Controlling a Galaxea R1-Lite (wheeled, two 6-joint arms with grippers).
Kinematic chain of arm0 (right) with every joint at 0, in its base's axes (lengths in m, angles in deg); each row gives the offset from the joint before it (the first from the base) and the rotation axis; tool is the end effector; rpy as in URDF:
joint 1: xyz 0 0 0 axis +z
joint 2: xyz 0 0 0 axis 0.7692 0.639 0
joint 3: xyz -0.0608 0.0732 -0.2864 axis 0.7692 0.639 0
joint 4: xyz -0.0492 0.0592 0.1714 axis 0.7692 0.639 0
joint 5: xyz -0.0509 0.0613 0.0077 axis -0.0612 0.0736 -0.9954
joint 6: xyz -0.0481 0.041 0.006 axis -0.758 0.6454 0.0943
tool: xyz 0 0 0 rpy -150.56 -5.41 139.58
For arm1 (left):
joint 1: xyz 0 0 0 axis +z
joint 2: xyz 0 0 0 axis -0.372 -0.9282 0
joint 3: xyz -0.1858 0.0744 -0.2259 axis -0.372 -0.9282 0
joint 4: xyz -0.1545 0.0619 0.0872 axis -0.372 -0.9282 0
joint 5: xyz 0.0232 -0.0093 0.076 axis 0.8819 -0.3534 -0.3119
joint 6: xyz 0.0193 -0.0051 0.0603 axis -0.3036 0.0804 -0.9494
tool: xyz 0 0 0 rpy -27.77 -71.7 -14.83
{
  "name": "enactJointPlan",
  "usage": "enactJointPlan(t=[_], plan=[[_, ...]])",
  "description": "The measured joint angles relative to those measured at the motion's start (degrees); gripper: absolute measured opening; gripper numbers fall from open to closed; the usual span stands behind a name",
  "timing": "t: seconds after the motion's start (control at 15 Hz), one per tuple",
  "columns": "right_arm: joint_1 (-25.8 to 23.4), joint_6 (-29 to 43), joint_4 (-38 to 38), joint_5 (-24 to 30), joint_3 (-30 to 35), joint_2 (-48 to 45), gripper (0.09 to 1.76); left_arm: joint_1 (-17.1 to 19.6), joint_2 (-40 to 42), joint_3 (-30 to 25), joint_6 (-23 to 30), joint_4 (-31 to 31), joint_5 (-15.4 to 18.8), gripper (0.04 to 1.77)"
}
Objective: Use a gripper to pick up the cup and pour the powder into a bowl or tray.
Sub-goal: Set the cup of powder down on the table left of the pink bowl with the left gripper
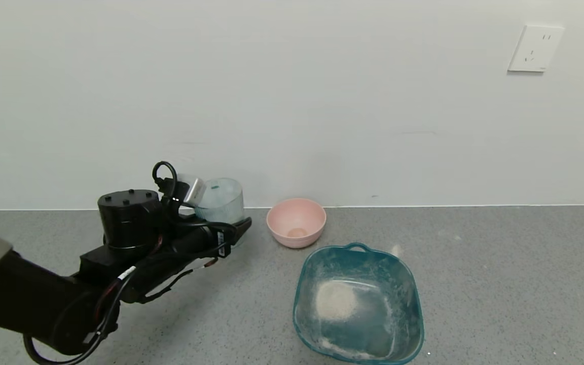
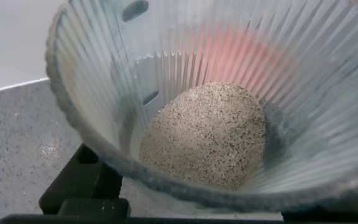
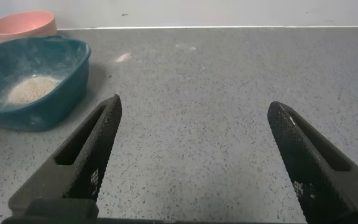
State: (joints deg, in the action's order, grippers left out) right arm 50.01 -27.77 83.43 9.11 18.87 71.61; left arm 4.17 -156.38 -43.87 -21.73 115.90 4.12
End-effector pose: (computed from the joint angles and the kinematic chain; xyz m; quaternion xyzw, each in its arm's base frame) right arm 0.0138 -0.0008 0.0769 0.0228 -0.0054 -0.0084 0.9997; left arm 0.3413 -0.1110 0.1166 0.0202 0.1071 -0.1697 0.9794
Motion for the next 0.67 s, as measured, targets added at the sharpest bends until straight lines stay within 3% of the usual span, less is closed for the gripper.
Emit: enactJointPlan(t=[0.67], plan=[[0.00,0.02,0.00,0.00,0.00,0.00,1.71,1.88,-12.90,1.18,1.78,9.07,-2.02,1.32]])
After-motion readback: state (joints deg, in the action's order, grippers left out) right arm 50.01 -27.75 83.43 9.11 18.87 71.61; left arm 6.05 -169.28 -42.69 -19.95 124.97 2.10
